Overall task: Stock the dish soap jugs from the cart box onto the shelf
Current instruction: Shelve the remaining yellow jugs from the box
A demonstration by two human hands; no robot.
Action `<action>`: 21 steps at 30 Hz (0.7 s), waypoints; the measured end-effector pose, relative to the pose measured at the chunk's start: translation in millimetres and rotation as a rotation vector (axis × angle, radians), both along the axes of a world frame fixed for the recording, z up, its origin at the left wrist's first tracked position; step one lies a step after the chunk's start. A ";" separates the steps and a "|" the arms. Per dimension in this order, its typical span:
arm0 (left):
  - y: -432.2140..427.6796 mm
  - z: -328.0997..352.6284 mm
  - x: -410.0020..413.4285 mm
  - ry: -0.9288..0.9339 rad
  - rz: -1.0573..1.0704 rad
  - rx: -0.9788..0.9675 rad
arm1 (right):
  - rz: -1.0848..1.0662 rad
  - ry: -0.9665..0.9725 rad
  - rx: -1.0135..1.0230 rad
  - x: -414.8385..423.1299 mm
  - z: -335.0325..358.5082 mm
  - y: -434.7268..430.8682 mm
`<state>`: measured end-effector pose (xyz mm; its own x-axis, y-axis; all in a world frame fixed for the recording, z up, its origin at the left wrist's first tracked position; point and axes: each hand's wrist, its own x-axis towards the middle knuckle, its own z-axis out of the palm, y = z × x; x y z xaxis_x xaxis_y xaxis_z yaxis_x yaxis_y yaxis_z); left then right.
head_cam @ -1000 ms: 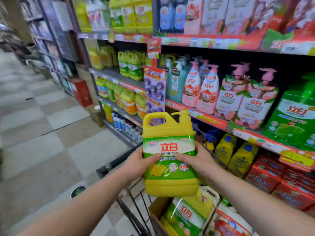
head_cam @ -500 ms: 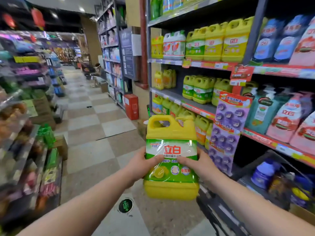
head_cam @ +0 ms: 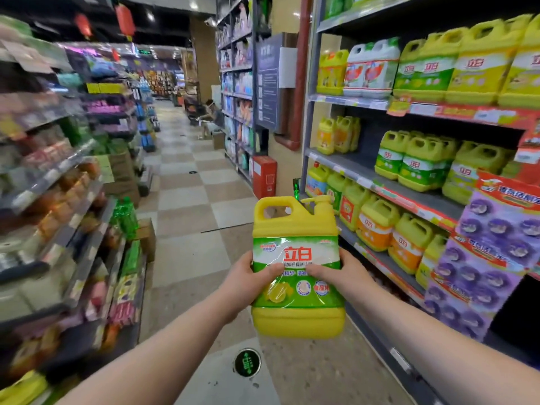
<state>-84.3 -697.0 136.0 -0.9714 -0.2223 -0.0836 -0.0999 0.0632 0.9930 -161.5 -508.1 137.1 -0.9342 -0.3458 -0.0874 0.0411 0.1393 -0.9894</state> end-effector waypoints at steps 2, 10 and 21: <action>-16.7 -3.7 -27.6 0.002 0.015 0.006 | 0.011 -0.005 -0.004 -27.5 -4.4 -19.0; -60.2 3.1 -181.7 -0.012 0.026 -0.030 | 0.012 -0.002 -0.042 -174.4 1.9 -61.3; -84.8 9.3 -361.2 0.007 -0.061 -0.072 | -0.070 0.052 -0.060 -331.6 14.6 -77.3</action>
<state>-445.6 -781.8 145.3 -0.9839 -0.1678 -0.0622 -0.0863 0.1405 0.9863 -493.1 -585.3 151.7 -0.9590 -0.2828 -0.0199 -0.0025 0.0787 -0.9969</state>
